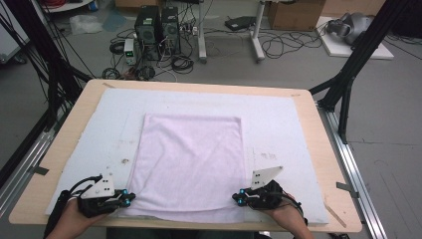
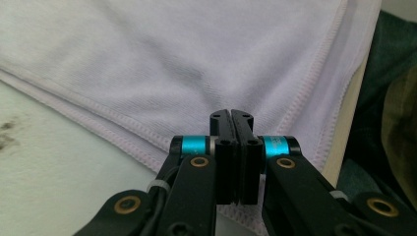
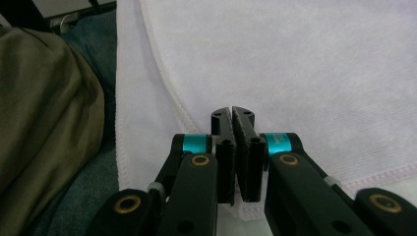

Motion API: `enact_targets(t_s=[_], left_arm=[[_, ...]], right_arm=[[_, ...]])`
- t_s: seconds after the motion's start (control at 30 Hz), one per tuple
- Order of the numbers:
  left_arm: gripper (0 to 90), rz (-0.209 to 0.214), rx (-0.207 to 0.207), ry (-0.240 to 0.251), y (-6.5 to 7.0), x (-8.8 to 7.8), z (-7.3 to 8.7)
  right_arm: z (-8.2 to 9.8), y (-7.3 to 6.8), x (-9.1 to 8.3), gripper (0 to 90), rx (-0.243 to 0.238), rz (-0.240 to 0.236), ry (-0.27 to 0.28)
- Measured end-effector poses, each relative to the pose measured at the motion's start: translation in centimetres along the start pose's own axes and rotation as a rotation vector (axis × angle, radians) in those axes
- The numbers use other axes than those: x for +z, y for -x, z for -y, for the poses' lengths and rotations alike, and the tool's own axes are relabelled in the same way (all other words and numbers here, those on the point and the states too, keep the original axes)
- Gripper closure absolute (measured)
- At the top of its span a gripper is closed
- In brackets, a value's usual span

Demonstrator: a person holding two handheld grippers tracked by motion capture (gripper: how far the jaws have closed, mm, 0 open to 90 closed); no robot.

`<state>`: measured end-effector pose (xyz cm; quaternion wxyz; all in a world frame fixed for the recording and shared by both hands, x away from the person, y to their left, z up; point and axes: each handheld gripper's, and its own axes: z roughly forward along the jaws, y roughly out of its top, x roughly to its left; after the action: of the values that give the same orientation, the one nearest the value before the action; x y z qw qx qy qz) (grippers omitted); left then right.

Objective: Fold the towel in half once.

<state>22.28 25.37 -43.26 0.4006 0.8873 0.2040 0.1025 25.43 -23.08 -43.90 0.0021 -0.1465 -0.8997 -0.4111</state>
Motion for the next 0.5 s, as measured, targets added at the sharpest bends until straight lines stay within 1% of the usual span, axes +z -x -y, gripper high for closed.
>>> enact_targets(t_s=[0.03,0.13,0.17,0.23,0.33,0.4,0.43,0.47,0.5], left_arm=[[88.3,-0.007,-0.003,0.01,-0.1,-0.3,-0.1],[88.3,-0.02,-0.015,0.046,-0.2,-1.4,-0.6],[88.3,-0.024,-0.013,0.056,-0.3,-1.8,-0.9],[88.3,-0.033,-0.015,0.078,-0.3,-2.7,-1.2],[88.3,-0.047,-0.014,0.094,0.0,-3.8,-1.2],[88.2,-0.03,-0.025,0.091,0.2,-3.9,-0.6],[87.2,-0.024,-0.026,0.071,0.3,-3.7,-0.2],[83.1,-0.015,-0.041,0.057,0.4,-3.4,0.2],[74.7,-0.001,-0.052,0.043,0.4,-3.0,0.6]], right_arm=[[-0.1,0.1,-0.2,88.3,-0.003,-0.005,0.013],[-0.6,0.0,-0.9,88.3,0.002,0.001,0.058],[-0.9,-0.1,-1.2,88.4,0.002,0.004,0.072],[-1.6,-0.3,-1.8,88.4,-0.017,0.015,0.097],[-2.5,-1.0,-2.6,88.4,-0.037,0.013,0.129],[-2.6,-1.7,-2.5,88.3,-0.049,0.0,0.123],[-2.5,-1.9,-2.2,87.7,-0.059,-0.014,0.106],[-2.2,-2.1,-1.7,81.8,-0.049,-0.039,0.086],[-1.9,-2.1,-1.2,78.9,-0.038,-0.045,0.07]])
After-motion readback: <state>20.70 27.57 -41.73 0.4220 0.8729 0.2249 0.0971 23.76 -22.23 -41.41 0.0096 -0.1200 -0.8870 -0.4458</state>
